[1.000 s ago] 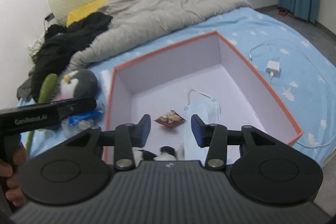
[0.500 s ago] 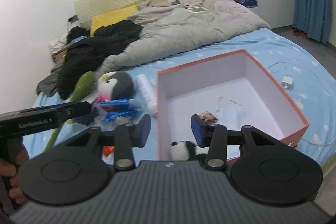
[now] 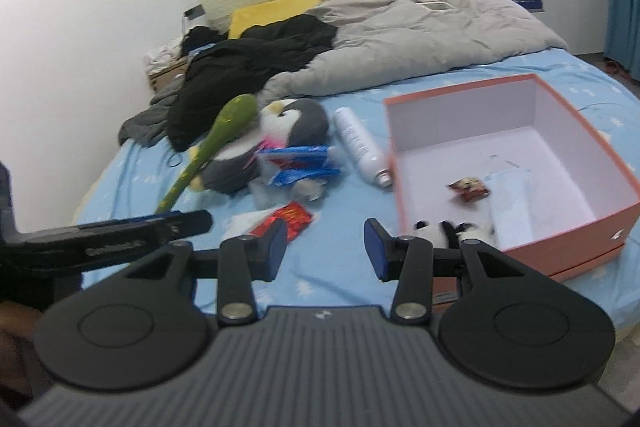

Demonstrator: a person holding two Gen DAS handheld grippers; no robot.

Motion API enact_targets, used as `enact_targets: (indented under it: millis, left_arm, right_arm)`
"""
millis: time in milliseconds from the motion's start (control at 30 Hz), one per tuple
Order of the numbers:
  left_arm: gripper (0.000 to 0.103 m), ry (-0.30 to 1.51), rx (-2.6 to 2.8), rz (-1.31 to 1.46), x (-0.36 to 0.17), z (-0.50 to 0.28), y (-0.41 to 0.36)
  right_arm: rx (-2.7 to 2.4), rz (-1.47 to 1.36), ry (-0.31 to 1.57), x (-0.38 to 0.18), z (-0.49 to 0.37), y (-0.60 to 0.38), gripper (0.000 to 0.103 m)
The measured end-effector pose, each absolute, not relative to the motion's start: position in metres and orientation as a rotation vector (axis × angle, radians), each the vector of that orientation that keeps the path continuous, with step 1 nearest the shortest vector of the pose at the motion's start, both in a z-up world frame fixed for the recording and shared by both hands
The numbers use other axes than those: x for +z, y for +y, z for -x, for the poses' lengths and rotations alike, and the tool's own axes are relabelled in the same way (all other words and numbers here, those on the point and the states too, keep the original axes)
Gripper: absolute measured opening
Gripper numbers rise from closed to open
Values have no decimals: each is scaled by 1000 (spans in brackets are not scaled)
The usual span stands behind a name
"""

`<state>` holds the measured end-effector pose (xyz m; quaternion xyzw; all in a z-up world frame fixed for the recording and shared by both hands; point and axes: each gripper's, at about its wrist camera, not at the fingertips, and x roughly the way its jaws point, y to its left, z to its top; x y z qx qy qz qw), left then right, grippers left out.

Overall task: Organize soft objects
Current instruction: 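Move both tools from the box toward the white tissue and red candy wrapper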

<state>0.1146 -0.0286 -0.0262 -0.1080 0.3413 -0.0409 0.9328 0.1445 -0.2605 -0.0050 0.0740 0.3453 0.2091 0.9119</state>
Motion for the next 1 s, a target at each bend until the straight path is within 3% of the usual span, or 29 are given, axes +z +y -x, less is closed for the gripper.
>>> enact_targets:
  millis: [1000]
  left_arm:
    - [47,691,19,279,-100,-48,2]
  right_arm:
    - [502,-92,752,-85,-75,-209,46]
